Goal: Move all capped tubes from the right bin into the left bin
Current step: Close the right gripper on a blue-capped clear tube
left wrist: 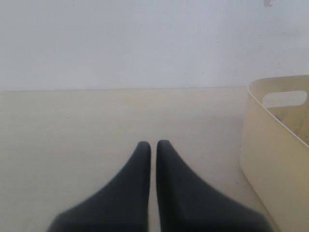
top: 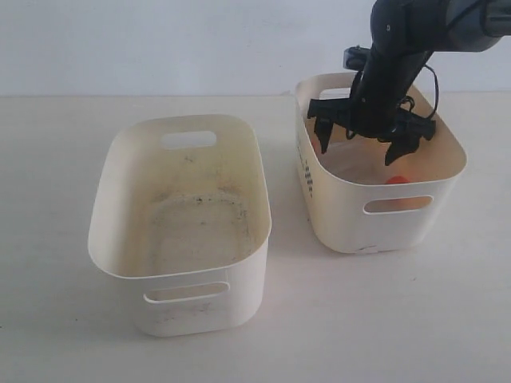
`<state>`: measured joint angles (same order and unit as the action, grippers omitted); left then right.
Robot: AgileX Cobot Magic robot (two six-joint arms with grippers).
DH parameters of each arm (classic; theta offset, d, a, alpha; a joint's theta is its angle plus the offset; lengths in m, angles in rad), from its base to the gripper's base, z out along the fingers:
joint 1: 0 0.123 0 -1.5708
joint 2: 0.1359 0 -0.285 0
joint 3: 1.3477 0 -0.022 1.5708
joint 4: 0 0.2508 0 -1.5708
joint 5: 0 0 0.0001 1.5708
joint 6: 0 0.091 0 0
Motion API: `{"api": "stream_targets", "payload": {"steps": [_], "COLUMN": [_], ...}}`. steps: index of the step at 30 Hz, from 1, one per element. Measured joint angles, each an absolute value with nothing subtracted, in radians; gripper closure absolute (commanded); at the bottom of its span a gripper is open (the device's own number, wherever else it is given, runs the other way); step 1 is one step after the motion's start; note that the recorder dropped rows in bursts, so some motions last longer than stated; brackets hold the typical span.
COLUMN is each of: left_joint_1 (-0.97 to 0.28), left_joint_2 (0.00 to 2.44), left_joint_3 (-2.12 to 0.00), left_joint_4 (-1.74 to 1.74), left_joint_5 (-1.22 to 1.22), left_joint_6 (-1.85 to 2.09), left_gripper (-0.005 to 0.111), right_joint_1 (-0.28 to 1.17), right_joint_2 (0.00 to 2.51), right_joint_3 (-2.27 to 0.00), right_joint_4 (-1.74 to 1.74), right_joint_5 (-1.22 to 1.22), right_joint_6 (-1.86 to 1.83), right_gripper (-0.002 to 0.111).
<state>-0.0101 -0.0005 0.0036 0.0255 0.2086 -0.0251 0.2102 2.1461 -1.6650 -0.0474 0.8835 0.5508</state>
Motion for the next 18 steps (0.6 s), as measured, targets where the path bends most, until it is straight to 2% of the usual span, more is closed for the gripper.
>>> {"api": "stream_targets", "payload": {"steps": [10, 16, 18], "left_joint_1": [-0.010, -0.010, -0.010], "left_joint_2": [0.000, 0.000, 0.000], "left_joint_3": [0.004, 0.004, 0.004], "left_joint_4": [0.025, 0.025, 0.025], "left_joint_5": [0.209, 0.209, 0.209], "left_joint_6": [-0.025, -0.025, -0.025], "left_gripper": [0.102, 0.102, 0.102], "right_joint_1": [0.210, 0.210, 0.210], "right_joint_2": [2.211, 2.224, 2.234], "right_joint_3": [-1.665, -1.665, -1.665], "right_joint_4": [-0.046, -0.046, -0.046], "right_joint_5": [0.888, 0.877, 0.873], "right_joint_6": [0.551, 0.551, 0.551], "right_gripper": [0.035, 0.036, 0.043]}}
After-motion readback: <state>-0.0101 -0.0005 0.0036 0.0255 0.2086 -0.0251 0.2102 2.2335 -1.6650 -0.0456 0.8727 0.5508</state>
